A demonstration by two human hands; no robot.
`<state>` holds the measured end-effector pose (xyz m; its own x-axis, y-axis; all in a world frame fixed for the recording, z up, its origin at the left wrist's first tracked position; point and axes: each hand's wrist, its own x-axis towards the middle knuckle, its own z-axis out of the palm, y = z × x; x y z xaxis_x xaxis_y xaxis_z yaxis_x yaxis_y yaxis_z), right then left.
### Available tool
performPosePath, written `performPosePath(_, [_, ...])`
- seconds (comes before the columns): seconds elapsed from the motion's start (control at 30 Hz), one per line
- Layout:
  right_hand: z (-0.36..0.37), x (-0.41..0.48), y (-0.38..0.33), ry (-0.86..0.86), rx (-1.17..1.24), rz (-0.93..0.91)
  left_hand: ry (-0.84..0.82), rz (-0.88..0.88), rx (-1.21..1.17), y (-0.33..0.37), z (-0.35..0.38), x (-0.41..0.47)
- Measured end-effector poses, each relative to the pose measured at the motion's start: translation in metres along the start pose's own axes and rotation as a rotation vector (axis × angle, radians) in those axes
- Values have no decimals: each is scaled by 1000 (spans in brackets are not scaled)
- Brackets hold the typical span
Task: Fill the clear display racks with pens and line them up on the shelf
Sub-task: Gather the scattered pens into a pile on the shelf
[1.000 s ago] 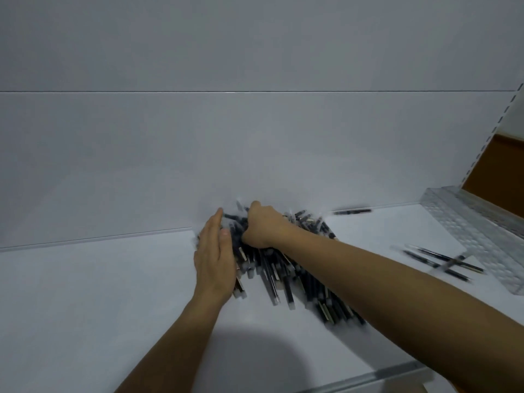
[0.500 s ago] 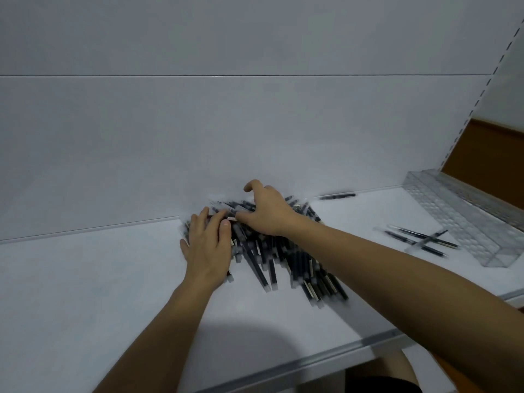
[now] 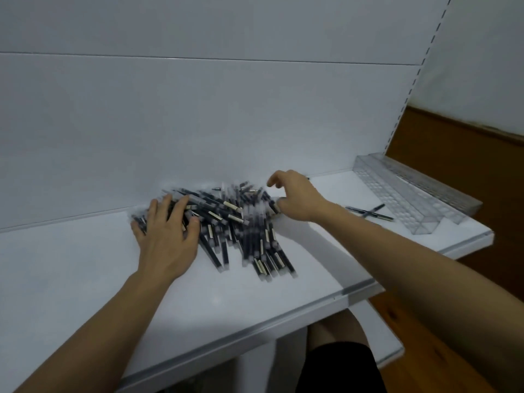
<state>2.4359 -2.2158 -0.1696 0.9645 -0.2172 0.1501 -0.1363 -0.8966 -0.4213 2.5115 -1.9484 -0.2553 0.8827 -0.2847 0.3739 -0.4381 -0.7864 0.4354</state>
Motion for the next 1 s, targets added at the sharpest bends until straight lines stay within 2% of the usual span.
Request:
performPosePath(0.1, [-31,-14,41,-163,-467,101,-3,11,25,1,-1,-1])
performPosePath(0.13, [-40,-19,56,-234,-559,159,-5,15,27,1,-1,-1])
performPosePath(0.23, [-62,-31,94,-505,-667,326,-5,19,18,1,-2,-1])
performPosePath(0.3, [-67,-37,109,-602,-644,398,-8,21,28,1,-2,-1])
performPosePath(0.47, [-58,-34,124,-382,-657,271,-17,27,26,1,-2,-2])
performPosePath(0.67, [-26,-10,115,-337,-501,239,-26,28,8,0,-1,-1])
performPosePath(0.87, [4,37,110,-88,-463,57,-7,26,20,0,1,2])
performPosePath(1.0, [17,74,91,-91,-465,-23,-1,25,4,-1,0,2])
